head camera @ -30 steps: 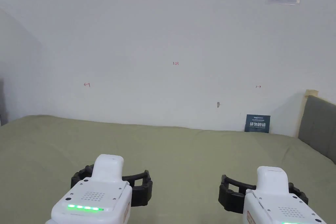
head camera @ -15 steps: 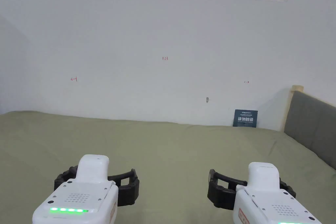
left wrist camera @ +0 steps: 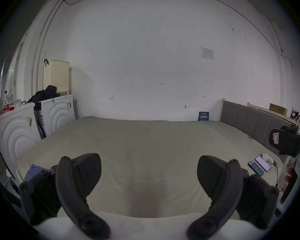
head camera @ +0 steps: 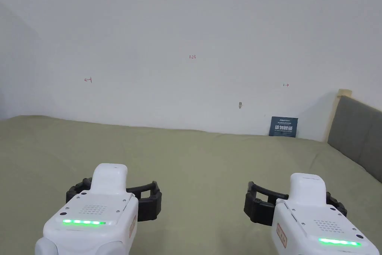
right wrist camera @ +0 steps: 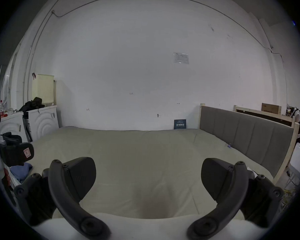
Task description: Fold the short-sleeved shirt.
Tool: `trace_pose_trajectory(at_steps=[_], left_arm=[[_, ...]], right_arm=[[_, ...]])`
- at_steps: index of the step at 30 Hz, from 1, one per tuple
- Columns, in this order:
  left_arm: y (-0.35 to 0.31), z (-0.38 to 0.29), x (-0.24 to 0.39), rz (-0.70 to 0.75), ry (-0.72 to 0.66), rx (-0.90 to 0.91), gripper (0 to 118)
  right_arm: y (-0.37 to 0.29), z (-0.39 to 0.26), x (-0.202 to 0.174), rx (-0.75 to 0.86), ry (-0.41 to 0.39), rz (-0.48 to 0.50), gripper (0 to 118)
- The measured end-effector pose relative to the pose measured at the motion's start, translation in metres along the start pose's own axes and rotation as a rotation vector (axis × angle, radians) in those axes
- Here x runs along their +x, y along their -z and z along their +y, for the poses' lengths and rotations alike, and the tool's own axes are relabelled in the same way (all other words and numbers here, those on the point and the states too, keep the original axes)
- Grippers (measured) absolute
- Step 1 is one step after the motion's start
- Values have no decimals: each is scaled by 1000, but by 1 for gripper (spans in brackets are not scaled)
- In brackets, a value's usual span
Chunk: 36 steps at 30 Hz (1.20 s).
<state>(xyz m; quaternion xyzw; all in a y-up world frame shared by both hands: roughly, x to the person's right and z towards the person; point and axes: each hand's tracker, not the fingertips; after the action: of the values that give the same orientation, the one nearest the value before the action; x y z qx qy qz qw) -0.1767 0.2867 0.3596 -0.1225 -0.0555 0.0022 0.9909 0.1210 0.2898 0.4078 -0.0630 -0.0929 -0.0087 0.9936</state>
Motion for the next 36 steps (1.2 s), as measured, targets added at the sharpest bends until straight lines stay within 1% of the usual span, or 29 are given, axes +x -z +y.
trace_pose_trajectory(at_steps=[4, 8, 13, 17, 19, 21, 22, 23, 25, 28, 30, 34, 36], left_arm=[[-2, 1, 0, -8, -2, 4, 115], [-4, 3, 1, -11, 3, 3, 115], [-5, 3, 0, -16, -5, 3, 115], [-6, 5, -1, -14, -16, -3, 115], [-6, 5, -1, -13, -16, -3, 115], [-7, 6, -1, -15, -15, -2, 115], [-7, 7, -2, -18, -19, -8, 115], [-8, 8, -2, -23, -26, -15, 115], [-9, 9, -3, -30, -35, -8, 115], [-8, 9, -2, -27, -31, -8, 115], [-8, 10, -2, -27, -24, -10, 115], [-9, 12, -1, -31, -27, -8, 115], [-8, 12, -1, -30, -29, -13, 115]], right_arm=[[-1, 5, -2, -35, 10, 51, 118], [-3, 7, 0, -63, 61, 152, 118], [-4, 10, -3, -48, 35, 129, 118], [1, 14, -2, -81, 78, 142, 118], [2, 15, -3, -101, 89, 118, 118], [2, 16, -6, -130, 45, 63, 118], [3, 16, -7, -133, 17, 49, 118], [3, 15, -8, -125, 9, 49, 118], [3, 15, -7, -125, 13, 54, 118], [4, 17, -2, -143, 56, 83, 118], [4, 19, -1, -140, 66, 95, 118], [2, 22, 1, -137, 72, 92, 118], [3, 23, 1, -135, 69, 73, 118]])
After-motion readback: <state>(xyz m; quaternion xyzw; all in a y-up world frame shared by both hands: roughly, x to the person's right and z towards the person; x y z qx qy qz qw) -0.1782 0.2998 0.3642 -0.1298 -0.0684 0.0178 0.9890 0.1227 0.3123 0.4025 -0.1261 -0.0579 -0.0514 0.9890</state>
